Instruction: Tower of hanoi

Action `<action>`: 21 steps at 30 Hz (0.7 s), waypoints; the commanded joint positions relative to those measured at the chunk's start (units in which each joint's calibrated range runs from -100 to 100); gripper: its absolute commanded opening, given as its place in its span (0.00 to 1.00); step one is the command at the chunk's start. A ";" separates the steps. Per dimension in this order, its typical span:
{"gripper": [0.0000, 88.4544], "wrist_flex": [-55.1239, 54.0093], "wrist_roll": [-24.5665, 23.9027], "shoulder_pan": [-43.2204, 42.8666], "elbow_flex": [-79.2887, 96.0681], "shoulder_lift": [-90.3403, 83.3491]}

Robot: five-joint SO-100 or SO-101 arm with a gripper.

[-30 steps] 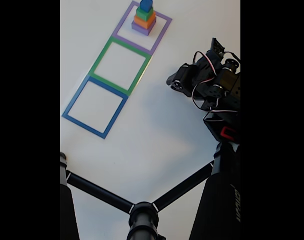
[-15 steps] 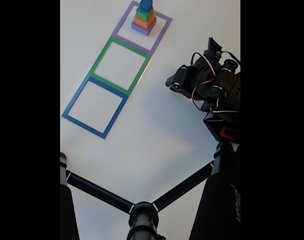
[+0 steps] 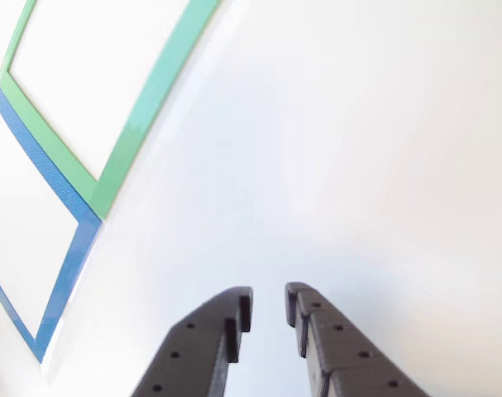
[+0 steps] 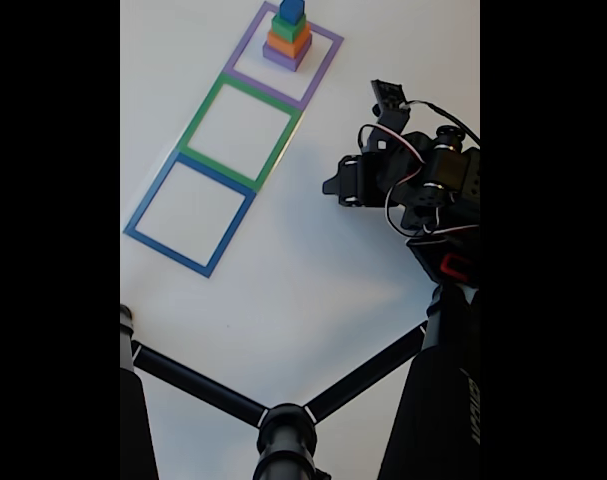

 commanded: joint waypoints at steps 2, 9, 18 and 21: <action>0.01 2.05 25.31 7.03 -19.23 11.89; 0.01 4.16 44.58 16.33 -40.23 24.48; 0.01 10.47 83.13 24.00 -67.60 37.64; 0.01 14.28 102.06 26.49 -75.51 40.87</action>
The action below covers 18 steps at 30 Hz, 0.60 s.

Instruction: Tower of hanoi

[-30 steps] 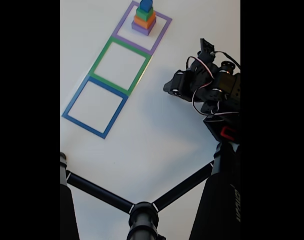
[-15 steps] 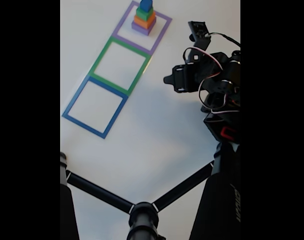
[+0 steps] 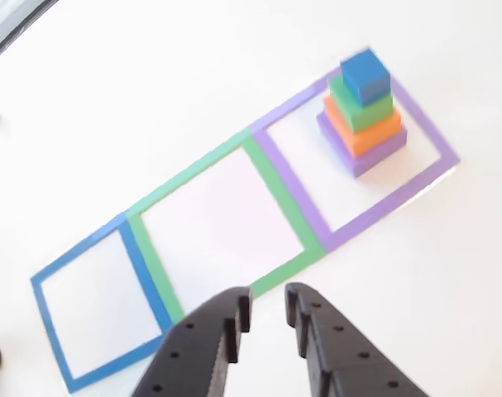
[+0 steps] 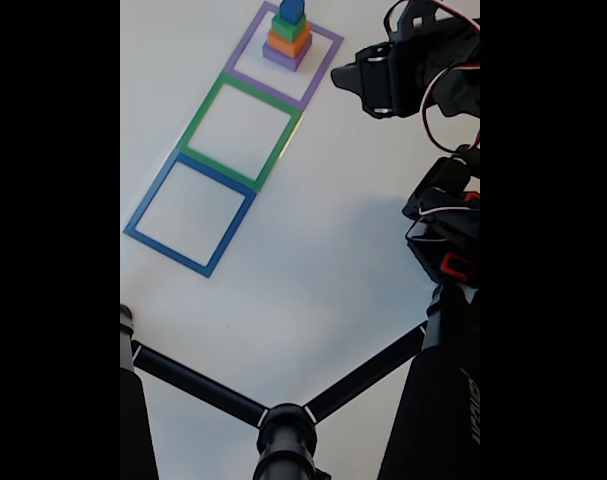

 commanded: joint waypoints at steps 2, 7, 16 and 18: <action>0.01 6.15 42.17 5.08 -15.79 5.33; 0.01 13.60 54.68 11.02 -23.43 7.02; 0.10 13.36 54.68 14.76 -18.97 2.42; 0.17 10.52 54.68 14.76 -13.70 0.24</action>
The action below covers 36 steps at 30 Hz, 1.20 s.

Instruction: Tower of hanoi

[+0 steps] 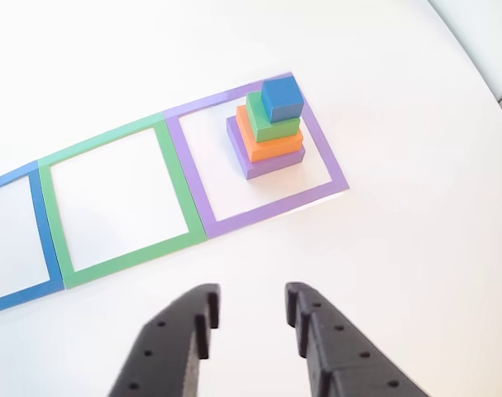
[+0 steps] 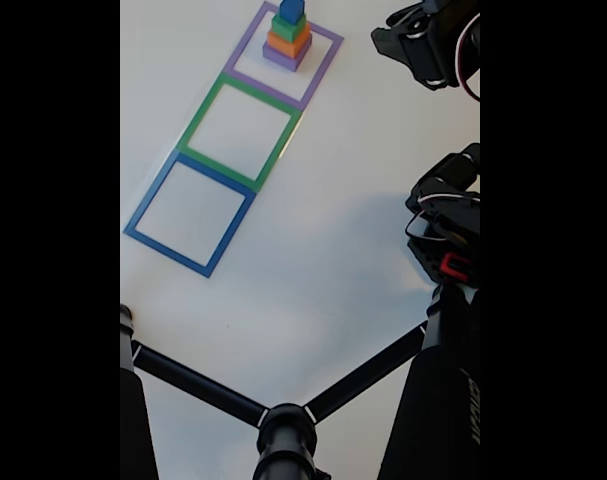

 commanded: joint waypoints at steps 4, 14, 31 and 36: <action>0.28 -15.81 0.54 0.39 18.52 -7.52; 0.34 -45.53 0.54 5.18 44.88 -9.70; 0.39 -83.99 0.54 17.45 63.61 5.00; 0.38 -91.44 0.54 16.88 64.61 9.76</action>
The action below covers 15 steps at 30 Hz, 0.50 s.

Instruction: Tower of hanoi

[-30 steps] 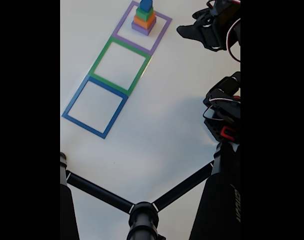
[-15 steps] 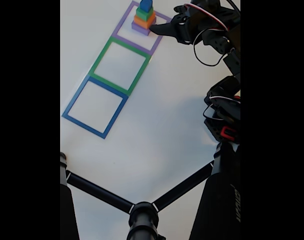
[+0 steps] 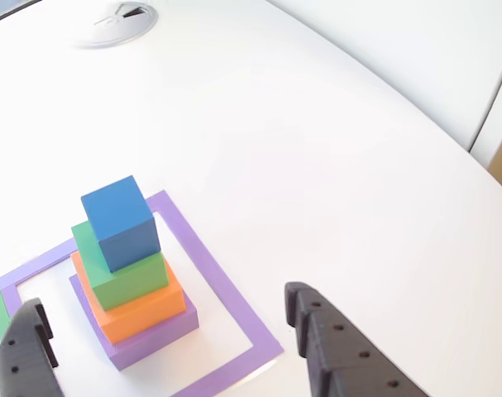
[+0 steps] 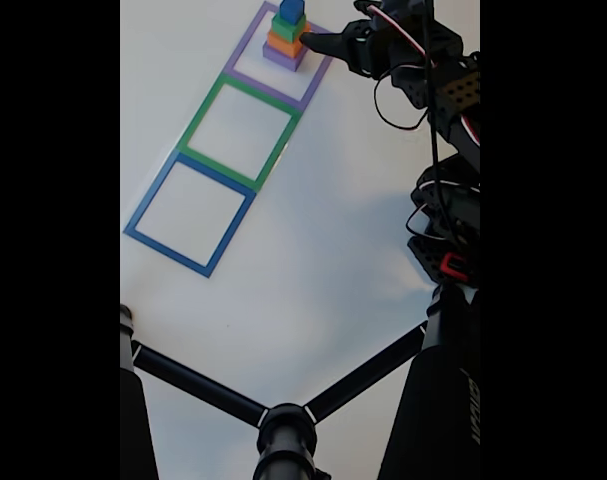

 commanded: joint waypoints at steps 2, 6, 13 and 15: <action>0.38 -8.10 0.00 -1.40 0.62 2.71; 0.38 -12.47 0.00 -3.22 0.52 6.02; 0.37 -21.38 0.00 -4.85 -3.02 15.95; 0.36 -23.57 0.00 -5.23 -4.38 18.69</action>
